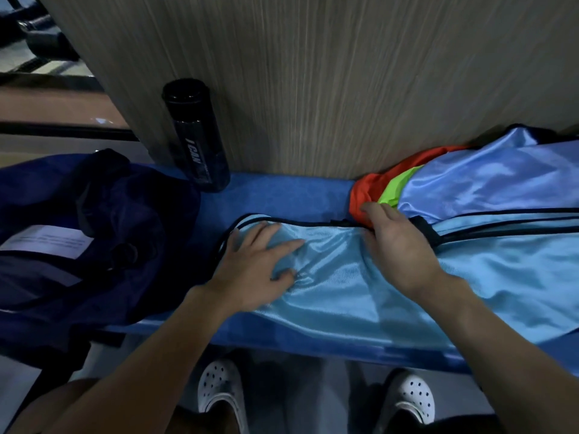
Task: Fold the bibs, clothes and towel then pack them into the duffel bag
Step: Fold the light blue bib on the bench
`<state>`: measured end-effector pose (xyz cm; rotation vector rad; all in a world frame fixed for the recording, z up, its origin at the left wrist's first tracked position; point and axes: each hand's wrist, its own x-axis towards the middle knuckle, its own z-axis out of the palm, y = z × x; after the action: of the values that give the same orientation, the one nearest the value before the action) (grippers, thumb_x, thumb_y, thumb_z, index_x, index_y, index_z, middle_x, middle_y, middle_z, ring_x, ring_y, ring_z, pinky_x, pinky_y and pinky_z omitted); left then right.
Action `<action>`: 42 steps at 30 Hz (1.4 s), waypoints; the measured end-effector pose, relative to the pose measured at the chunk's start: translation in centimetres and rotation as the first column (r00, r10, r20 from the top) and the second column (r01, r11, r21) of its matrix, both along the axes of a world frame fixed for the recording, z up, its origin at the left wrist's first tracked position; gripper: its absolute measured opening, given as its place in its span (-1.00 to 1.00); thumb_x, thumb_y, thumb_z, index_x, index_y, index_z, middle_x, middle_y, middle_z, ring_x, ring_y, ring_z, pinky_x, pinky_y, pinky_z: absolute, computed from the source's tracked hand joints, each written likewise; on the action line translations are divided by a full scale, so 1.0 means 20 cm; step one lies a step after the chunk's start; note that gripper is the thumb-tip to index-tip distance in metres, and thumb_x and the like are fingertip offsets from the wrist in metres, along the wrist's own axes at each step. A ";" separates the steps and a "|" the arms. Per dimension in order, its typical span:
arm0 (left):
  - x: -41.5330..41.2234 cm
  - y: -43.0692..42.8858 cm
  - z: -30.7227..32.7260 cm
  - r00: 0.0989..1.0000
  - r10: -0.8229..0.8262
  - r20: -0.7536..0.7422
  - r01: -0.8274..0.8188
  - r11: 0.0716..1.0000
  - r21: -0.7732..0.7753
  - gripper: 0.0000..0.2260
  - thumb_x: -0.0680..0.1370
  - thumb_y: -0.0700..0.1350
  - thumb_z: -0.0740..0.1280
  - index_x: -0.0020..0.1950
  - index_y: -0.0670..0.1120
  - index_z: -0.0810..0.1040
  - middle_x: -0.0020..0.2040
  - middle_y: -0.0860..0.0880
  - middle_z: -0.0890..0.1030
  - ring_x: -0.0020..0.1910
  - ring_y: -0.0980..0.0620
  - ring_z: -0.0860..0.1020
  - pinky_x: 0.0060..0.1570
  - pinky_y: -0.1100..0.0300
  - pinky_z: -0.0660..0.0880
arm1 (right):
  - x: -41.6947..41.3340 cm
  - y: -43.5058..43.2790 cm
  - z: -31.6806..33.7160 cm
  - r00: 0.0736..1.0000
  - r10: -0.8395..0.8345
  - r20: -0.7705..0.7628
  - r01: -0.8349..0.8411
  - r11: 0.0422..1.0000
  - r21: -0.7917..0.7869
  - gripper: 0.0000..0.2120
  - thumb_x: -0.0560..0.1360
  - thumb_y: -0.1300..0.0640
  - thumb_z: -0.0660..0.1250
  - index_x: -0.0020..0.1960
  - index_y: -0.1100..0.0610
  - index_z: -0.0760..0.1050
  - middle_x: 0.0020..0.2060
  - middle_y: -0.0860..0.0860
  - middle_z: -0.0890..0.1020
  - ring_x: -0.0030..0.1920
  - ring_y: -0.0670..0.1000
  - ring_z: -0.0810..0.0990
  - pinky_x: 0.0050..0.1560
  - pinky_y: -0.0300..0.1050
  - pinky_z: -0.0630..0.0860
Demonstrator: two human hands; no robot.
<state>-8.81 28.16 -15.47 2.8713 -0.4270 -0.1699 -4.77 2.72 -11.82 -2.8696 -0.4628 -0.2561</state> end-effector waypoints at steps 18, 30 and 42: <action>0.09 0.18 -0.05 0.966 0.077 0.247 -0.027 0.979 -0.201 -0.55 0.54 0.06 0.11 0.35 -0.01 0.55 0.41 -0.06 0.45 0.39 -0.11 0.40 0.34 -0.16 0.36 | -0.25 0.09 -0.16 0.972 0.227 -0.055 -0.233 0.947 -0.221 -0.49 0.56 -0.23 0.10 0.33 0.06 0.48 0.38 0.10 0.44 0.40 0.19 0.37 0.37 0.23 0.26; -0.01 0.25 -0.04 0.973 0.220 0.075 -0.219 0.976 -0.016 -0.33 0.52 0.27 -0.16 0.49 0.03 0.38 0.47 -0.08 0.31 0.44 -0.14 0.26 0.43 -0.04 0.17 | -0.34 0.17 -0.26 0.890 0.419 -0.179 -0.453 0.857 -0.245 -0.39 0.62 -0.30 -0.16 0.56 -0.03 0.17 0.56 0.04 0.17 0.57 0.12 0.07 0.45 0.29 0.11; -0.04 0.06 0.04 0.947 -0.003 0.322 0.039 0.994 -0.106 -0.52 0.65 0.09 -0.02 0.47 -0.06 0.41 0.50 -0.05 0.38 0.54 -0.01 0.23 0.52 0.04 0.10 | -0.33 0.15 -0.16 0.967 0.250 0.057 -0.244 0.965 -0.096 -0.58 0.58 -0.13 0.09 0.27 0.05 0.50 0.25 0.01 0.52 0.29 0.11 0.47 0.32 0.13 0.28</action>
<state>-9.52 29.29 -14.72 2.7871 -0.5075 0.3148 -11.36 5.63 -15.00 -2.8547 -0.8574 -0.2970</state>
